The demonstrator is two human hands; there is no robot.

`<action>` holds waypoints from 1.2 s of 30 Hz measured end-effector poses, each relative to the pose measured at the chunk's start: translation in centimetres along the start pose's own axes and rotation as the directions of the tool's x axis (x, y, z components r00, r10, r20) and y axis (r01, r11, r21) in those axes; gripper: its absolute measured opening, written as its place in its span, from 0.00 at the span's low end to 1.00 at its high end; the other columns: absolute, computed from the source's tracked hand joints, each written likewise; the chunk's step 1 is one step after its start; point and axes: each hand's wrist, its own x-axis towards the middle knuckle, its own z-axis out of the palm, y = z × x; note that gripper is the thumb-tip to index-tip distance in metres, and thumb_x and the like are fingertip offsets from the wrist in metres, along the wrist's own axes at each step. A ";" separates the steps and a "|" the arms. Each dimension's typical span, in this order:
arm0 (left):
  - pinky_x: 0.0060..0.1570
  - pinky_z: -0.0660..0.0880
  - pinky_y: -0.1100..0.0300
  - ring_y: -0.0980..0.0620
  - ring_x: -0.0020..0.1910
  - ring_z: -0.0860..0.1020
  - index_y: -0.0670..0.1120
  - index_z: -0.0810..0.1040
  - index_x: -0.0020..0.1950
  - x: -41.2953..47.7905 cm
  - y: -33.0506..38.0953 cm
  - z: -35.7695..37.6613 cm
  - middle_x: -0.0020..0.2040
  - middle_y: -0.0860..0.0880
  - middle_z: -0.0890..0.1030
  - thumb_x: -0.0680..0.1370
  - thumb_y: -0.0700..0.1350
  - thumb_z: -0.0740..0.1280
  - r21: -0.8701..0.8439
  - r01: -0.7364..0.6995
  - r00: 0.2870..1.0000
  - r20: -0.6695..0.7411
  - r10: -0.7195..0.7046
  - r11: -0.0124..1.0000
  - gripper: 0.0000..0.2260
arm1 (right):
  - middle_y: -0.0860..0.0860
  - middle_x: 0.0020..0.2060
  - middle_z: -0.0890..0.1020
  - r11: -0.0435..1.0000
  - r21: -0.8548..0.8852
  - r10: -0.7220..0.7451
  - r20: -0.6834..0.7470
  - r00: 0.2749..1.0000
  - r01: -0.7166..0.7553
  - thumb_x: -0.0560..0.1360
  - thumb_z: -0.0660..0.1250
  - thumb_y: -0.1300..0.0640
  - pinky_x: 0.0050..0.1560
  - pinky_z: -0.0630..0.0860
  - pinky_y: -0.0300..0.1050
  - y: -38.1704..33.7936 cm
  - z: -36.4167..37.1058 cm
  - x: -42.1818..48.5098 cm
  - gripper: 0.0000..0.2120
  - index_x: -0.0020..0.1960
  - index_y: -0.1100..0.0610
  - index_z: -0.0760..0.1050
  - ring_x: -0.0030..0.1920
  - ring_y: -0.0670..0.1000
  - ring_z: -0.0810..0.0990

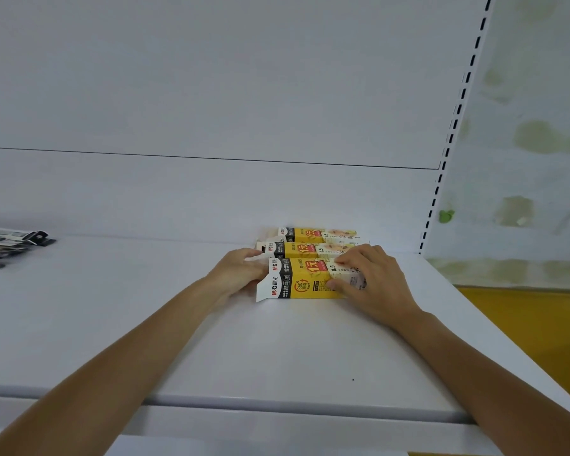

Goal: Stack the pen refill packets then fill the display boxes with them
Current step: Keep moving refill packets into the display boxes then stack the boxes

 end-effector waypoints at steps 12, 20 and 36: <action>0.44 0.71 0.65 0.56 0.48 0.77 0.45 0.66 0.67 -1.4 0.1 -0.1 0.49 0.49 0.83 0.74 0.40 0.69 0.214 -0.148 0.980 -0.096 0.172 0.966 0.23 | 0.46 0.47 0.79 1.000 0.012 0.007 0.048 0.999 -0.008 0.63 0.58 0.30 0.49 0.68 0.45 -0.3 -0.8 0.3 0.30 0.50 0.52 0.79 0.49 0.49 0.74; 0.35 0.68 0.77 0.60 0.41 0.79 0.44 0.73 0.43 -2.4 -1.3 0.9 0.45 0.49 0.83 0.73 0.40 0.71 0.321 -0.284 0.917 -0.183 0.353 0.903 0.06 | 0.46 0.52 0.77 0.999 0.027 0.028 0.172 0.985 -0.033 0.68 0.70 0.40 0.51 0.66 0.42 -0.4 -2.3 0.4 0.22 0.54 0.52 0.75 0.53 0.47 0.70; 0.61 0.60 0.58 0.51 0.76 0.48 0.63 0.76 0.41 -4.4 -0.8 1.2 0.66 0.51 0.72 0.59 0.59 0.63 0.372 -0.190 0.969 0.218 0.114 0.908 0.12 | 0.46 0.51 0.76 0.991 0.054 0.108 0.186 0.977 -0.120 0.68 0.71 0.41 0.51 0.66 0.43 -1.3 -3.4 -0.8 0.20 0.53 0.52 0.75 0.51 0.46 0.69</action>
